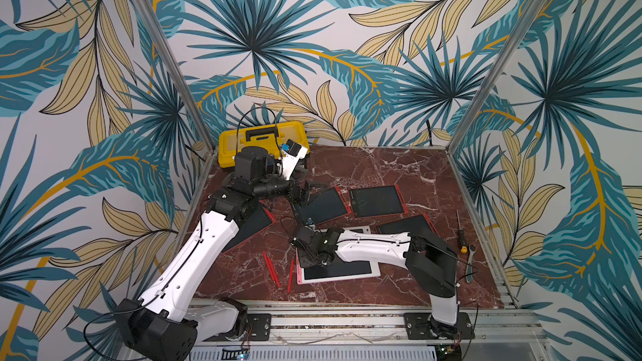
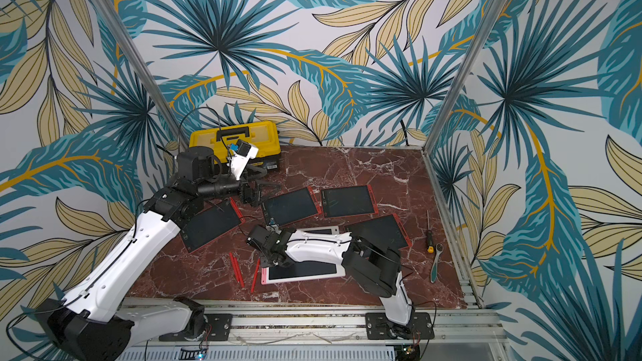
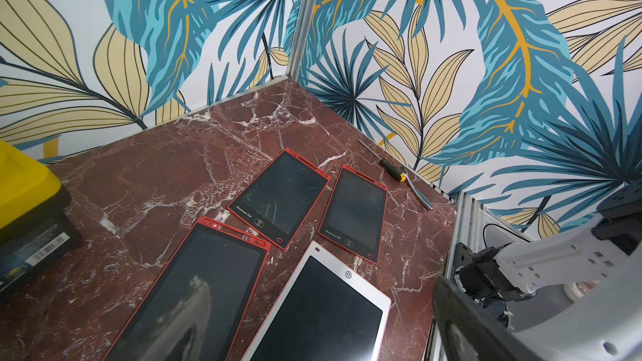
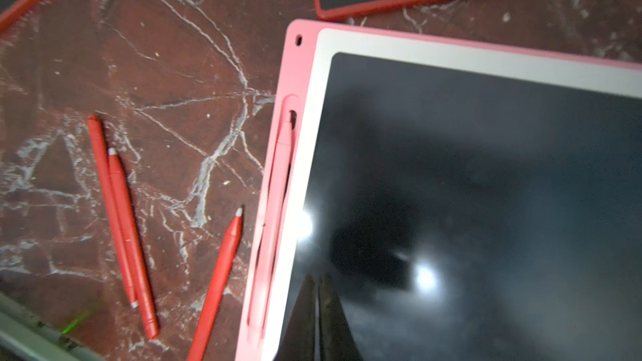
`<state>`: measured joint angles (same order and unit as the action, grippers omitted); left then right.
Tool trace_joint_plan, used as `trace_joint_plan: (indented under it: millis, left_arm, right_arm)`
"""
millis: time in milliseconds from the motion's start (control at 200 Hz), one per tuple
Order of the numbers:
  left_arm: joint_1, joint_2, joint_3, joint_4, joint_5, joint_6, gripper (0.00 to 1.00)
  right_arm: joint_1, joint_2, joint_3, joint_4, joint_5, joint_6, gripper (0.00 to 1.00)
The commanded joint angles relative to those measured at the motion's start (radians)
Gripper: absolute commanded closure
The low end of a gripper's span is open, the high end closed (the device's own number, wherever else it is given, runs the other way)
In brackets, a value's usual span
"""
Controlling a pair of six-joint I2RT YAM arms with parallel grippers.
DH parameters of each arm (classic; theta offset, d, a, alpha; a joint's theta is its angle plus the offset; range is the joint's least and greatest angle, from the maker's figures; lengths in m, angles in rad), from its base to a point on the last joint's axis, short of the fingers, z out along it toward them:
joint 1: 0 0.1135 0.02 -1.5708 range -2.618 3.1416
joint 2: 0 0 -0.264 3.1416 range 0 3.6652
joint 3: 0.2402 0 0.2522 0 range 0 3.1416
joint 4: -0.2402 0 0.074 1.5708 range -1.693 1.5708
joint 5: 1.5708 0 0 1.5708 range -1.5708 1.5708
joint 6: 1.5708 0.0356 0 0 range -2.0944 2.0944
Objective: Place the stylus back onto the writing tablet
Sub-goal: Adjust the stylus on the writing tablet.
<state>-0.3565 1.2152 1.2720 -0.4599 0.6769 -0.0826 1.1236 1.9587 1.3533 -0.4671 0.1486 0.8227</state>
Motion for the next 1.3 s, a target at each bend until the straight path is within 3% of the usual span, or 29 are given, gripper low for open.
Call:
trace_joint_plan:
  millis: [0,210,1297]
  left_arm:
    - [-0.002,-0.022,-0.026,0.009,0.002,0.004,0.00]
    - [-0.002,-0.020,-0.027,0.009,0.006,0.001,0.00]
    - [-0.001,-0.020,-0.028,0.009,0.014,-0.001,0.00]
  right_arm:
    - [0.004,-0.036,-0.045,0.040,-0.067,-0.044,0.87]
    - [0.018,-0.027,-0.017,-0.027,-0.092,-0.088,0.75]
    - [0.130,0.141,0.243,-0.374,0.093,-0.319,0.68]
